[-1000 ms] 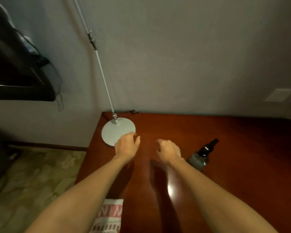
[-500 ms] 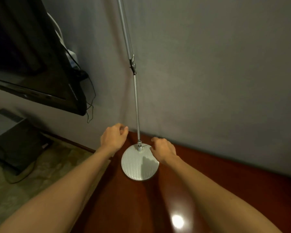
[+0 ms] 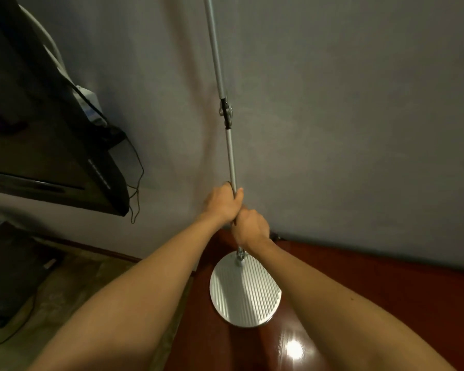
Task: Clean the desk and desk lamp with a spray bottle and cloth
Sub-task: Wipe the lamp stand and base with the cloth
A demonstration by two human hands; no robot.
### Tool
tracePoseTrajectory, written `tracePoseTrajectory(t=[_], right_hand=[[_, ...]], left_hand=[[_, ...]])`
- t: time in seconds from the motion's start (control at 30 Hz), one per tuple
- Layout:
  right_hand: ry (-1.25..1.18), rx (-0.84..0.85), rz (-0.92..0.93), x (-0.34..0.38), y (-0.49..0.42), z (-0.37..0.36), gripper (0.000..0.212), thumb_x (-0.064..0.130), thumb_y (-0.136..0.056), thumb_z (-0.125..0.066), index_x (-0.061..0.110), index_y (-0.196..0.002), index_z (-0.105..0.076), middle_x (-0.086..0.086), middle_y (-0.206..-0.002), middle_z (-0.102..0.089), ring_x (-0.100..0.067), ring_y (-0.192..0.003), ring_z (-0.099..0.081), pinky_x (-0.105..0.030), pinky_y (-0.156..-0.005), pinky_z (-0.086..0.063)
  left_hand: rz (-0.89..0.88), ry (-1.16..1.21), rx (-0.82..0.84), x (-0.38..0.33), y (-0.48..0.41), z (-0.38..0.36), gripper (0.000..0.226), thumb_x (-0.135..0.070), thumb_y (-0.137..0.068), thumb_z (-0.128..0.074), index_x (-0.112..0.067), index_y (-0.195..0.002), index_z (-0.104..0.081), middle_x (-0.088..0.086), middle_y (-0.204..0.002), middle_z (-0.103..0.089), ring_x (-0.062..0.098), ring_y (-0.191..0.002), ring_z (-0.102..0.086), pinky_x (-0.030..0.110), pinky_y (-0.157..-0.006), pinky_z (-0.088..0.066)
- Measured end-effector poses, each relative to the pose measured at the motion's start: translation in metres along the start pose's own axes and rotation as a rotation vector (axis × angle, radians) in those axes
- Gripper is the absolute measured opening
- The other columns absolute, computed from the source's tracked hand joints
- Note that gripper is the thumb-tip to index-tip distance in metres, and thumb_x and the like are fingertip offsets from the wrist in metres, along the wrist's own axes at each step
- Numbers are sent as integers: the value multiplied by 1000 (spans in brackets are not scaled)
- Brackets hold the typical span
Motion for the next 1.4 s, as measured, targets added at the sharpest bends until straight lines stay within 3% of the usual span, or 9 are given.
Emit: tracePoseTrajectory(t=[0.33,0.67,0.97,1.1,1.27,1.4], right_hand=[[-66,41,-36,-13,-2,-19,32,22,-94,-46,3,-116,-59,-21,-118,-64,-39,-111,-60,-41,-89,-48],[-110,129,20,-46,2,12,32,23,-90,-52,2,-111,-63,-23,-112,-65,-40,-105,-60,-40,-81,-49],[-137,138,-30,-121,23,53,33,27,-87,-57,0,-103,-65,-25,-108,-66,-40,-101,-61,-39,-78,-49],[-144,111,-73,-165,36,77,30,25,-85,-60,0,-100,-66,-24,-105,-67,-40,-98,-61,-35,-71,-46],[-156,103,-121,-224,55,101,19,20,-83,-60,3,-89,-66,-20,-94,-68,-36,-88,-63,-30,-64,-42],[-164,87,-181,-269,77,119,12,19,-82,-58,10,-75,-61,-11,-77,-63,-26,-69,-56,-29,-58,-41]], left_hand=[[-84,-59,-27,7,-15,-18,35,-24,-93,-50,9,-104,-57,32,-106,-63,45,-100,-60,44,-80,-48],[-111,-80,-61,-33,1,-29,33,-23,-91,-49,7,-100,-57,31,-103,-63,45,-97,-59,42,-75,-46],[-157,-6,2,-116,31,-60,30,-20,-92,-47,3,-110,-44,29,-111,-61,46,-105,-58,43,-80,-45],[-208,26,46,-162,44,-83,27,-21,-92,-47,0,-108,-42,26,-106,-63,45,-100,-59,40,-72,-44],[-248,46,66,-213,67,-115,28,-21,-93,-47,1,-110,-43,25,-104,-64,45,-97,-60,39,-72,-43],[-317,94,106,-252,86,-144,28,-21,-94,-47,1,-110,-43,23,-104,-63,42,-96,-60,37,-70,-41]])
Point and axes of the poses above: each hand's wrist, its own y-axis away from the middle knuckle, its own z-axis out of the back of the hand, x = y × z, the point moved 3 cm from there along -y, towards the middle knuckle
